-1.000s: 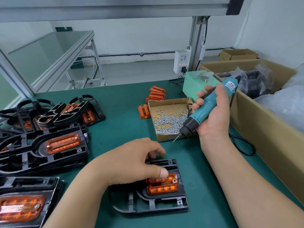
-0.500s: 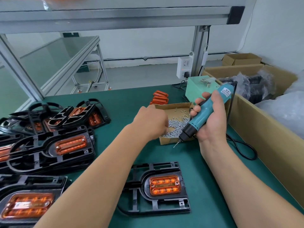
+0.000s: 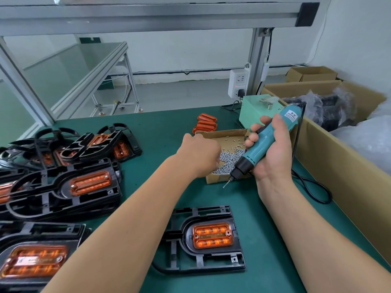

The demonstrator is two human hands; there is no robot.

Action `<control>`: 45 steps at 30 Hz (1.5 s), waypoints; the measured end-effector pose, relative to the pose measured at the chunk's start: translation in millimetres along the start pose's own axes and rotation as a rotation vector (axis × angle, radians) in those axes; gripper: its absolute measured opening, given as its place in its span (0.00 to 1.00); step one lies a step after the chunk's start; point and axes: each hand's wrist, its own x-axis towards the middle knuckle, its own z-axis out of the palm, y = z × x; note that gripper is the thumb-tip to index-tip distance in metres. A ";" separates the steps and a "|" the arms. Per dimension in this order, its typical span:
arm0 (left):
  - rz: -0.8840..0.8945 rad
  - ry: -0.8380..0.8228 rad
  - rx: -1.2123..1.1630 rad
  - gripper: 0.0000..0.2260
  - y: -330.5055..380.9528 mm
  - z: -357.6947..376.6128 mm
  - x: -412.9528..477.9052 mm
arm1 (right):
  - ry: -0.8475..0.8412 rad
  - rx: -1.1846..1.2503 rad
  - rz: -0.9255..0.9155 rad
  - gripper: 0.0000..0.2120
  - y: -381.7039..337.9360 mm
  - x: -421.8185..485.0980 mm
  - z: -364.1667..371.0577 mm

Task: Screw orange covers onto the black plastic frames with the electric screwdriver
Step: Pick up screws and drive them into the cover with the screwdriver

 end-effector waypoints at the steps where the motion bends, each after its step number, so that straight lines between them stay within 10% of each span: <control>1: 0.000 0.005 0.010 0.06 0.2 1.5 -0.5 | 0.000 -0.002 0.002 0.12 0.3 0.0 -0.3; 18: -0.117 0.044 -0.371 0.05 -6.8 0.1 -17.5 | 0.007 -0.018 0.007 0.12 -0.5 -1.0 0.4; 45: -0.089 0.009 -0.093 0.08 1.8 -1.0 -12.0 | 0.000 -0.035 -0.005 0.11 0.6 -2.0 1.7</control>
